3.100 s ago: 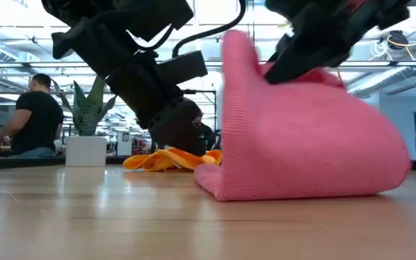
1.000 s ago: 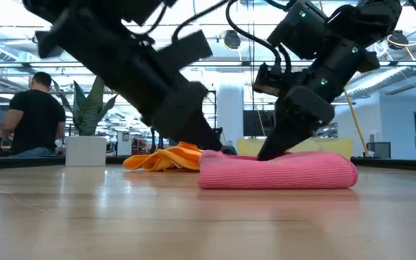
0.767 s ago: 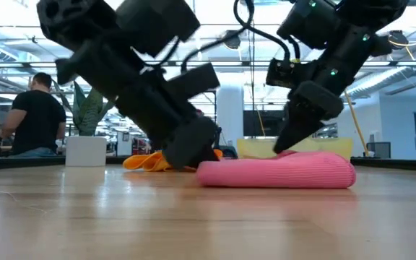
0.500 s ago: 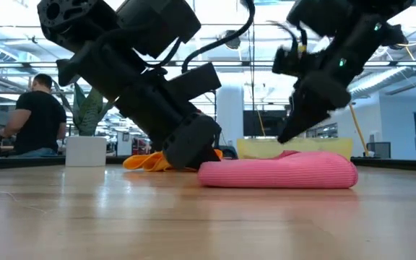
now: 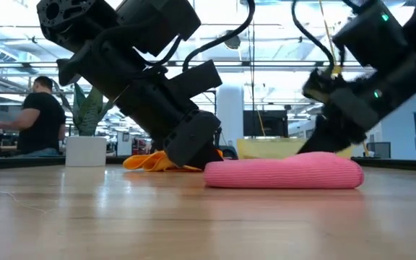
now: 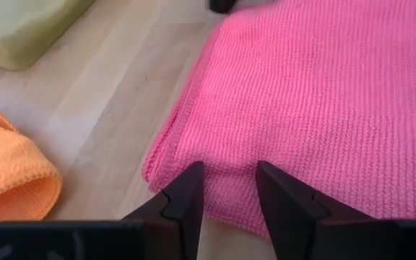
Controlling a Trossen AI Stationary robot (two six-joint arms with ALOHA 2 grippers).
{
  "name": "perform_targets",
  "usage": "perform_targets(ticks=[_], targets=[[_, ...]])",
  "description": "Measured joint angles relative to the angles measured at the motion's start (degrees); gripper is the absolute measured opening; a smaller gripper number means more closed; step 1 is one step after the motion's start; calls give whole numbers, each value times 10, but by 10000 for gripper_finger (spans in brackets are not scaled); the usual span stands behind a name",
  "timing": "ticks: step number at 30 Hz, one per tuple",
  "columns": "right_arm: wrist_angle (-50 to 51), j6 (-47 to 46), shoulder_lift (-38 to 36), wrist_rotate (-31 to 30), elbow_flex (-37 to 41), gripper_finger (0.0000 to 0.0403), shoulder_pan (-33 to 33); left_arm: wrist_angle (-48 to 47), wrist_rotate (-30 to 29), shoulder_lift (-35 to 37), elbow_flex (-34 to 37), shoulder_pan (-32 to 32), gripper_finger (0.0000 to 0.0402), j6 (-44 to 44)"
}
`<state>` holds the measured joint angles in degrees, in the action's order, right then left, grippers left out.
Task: Fold microfiber towels
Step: Fold the pink kitchen towel
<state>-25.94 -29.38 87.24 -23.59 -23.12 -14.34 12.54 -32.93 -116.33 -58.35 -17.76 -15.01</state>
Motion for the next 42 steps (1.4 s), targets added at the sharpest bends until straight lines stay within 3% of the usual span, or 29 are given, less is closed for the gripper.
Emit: perform_targets(ticks=[5, 10, 14, 16, 22, 26, 30, 42], targets=[[-6, -43, 0, -50, 38, 9, 1, 2, 0, 0, 0, 0, 131, 1], [-23, -5, -19, -51, 33, 3, -21, 4, -8, 20, 0, -3, 131, 24], [-36, 17, -46, -95, 20, 1, -57, 4, -15, 58, 0, -10, 131, 26], [-50, 28, -51, -91, 15, 1, -72, 15, -9, 65, -1, -11, 131, 29], [-127, 32, -12, 11, 11, 1, -74, 36, 53, 52, -1, 13, 131, 54], [-130, 15, 27, 2, 11, 0, -54, 29, 53, 33, 1, 32, 131, 38], [-119, -9, 51, -51, 11, 0, -38, 6, 51, 20, 0, 44, 131, 24], [-69, -27, 57, -50, 11, 0, -33, -23, 46, 14, 0, 46, 131, 16]])
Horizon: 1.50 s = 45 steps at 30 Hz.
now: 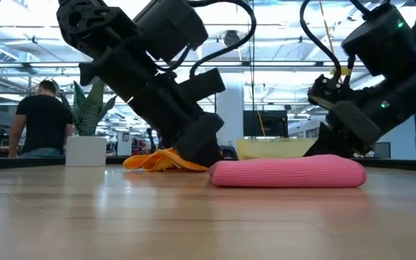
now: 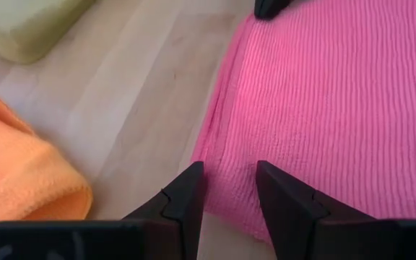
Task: Fold microfiber towels
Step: Fold the pink kitchen towel
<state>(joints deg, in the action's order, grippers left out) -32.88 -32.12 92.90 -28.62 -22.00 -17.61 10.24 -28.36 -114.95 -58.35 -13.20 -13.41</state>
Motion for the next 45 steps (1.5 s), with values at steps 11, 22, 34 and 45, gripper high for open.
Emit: perform_targets(ticks=[11, 22, 34, 45], targets=[[0, 22, -52, -29, 0, 0, -35, 54, 8, 53, 0, -23, 131, 20], [-86, 39, -53, 93, 0, 0, -46, 175, 162, 34, 0, 44, 131, 71], [-127, 38, 46, 140, 0, 0, -52, 178, 206, -50, 0, 88, 131, 26], [-121, 63, 43, 120, 0, 0, -105, 150, 183, -40, 0, 76, 131, 13]])
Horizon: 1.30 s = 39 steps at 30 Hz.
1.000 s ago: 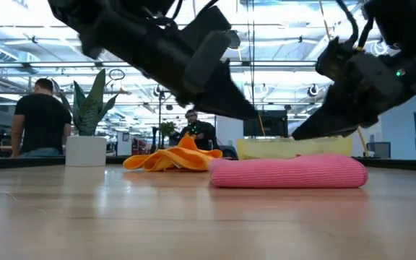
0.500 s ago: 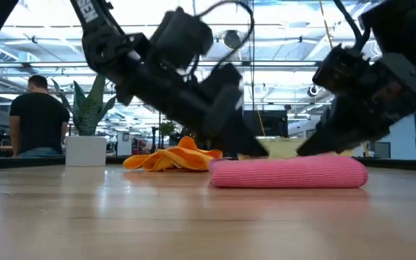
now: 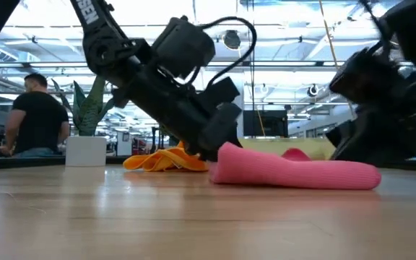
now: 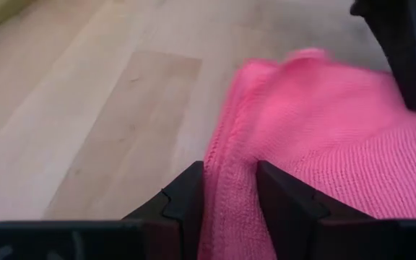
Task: Fold microfiber towels
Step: Fold the pink kitchen towel
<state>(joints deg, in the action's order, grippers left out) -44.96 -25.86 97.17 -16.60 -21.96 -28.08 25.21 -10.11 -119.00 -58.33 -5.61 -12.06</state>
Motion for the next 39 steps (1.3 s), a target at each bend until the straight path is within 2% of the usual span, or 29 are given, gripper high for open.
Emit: perform_targets(ticks=[5, 9, 14, 20, 27, 31, 37, 39], targets=[[-5, 23, -54, -33, 0, 0, -10, 2, -8, 36, 0, -30, 131, 19], [-8, 15, -70, -89, 0, 0, -5, 3, -28, 47, 0, -51, 131, 39], [28, -20, -55, -140, 0, 0, 30, -32, -37, 47, 0, -61, 131, 45], [50, -52, -11, -149, 0, 0, 64, -95, -109, 47, 0, -65, 131, 17], [74, -77, -2, -183, 0, 0, 66, -114, -110, 47, 0, -65, 131, 8], [74, -56, -13, -190, 0, 0, 54, -118, -110, 47, 0, -65, 131, 8], [59, 9, -75, -281, 1, 0, -11, -127, -110, 47, 0, -66, 131, 7], [29, 63, -87, -263, 0, 0, -34, -131, -110, 47, 0, -66, 131, 6]])
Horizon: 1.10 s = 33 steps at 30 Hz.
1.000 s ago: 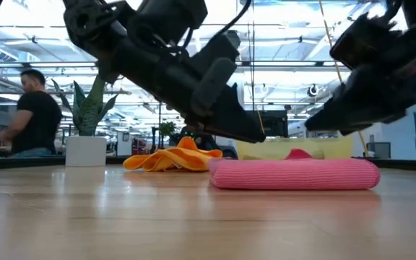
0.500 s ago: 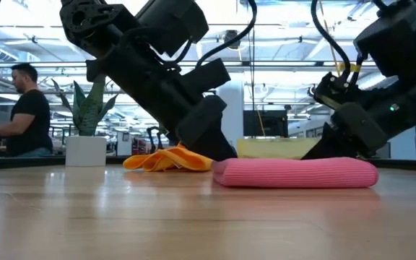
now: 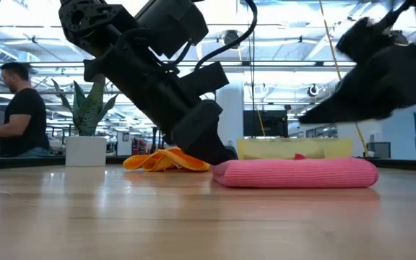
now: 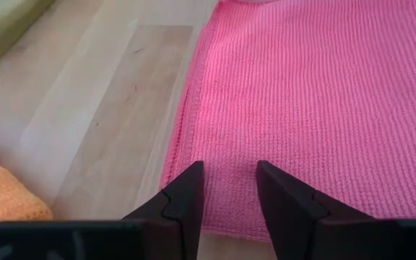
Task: Fold microfiber towels
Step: Fold the pink kitchen towel
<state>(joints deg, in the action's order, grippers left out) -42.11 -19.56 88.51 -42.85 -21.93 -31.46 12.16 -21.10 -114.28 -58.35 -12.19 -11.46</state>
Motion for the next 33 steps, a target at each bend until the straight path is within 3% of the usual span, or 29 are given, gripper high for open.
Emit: perform_targets(ticks=[5, 9, 13, 18, 24, 27, 33], targets=[[-89, 105, 20, 170, -12, 0, -21, 0, 0, 0, 0, 0, 131, -4], [-86, 127, 80, 225, -66, 9, -14, 2, 0, 0, 0, 0, 131, -5], [-39, 169, 135, 265, -127, 39, -11, 43, -41, 2, 0, -13, 131, 5], [63, 192, 144, 261, -179, 98, -12, 70, -18, 4, 0, -26, 131, 22], [134, 238, 143, 190, -188, 157, -12, 69, 35, -2, 0, -19, 131, 37], [187, 239, 143, 139, -188, 162, -10, 73, 35, -4, -1, -16, 131, 37], [214, 248, 147, 157, -188, 128, -1, 71, 34, -12, -1, -11, 131, 38]])
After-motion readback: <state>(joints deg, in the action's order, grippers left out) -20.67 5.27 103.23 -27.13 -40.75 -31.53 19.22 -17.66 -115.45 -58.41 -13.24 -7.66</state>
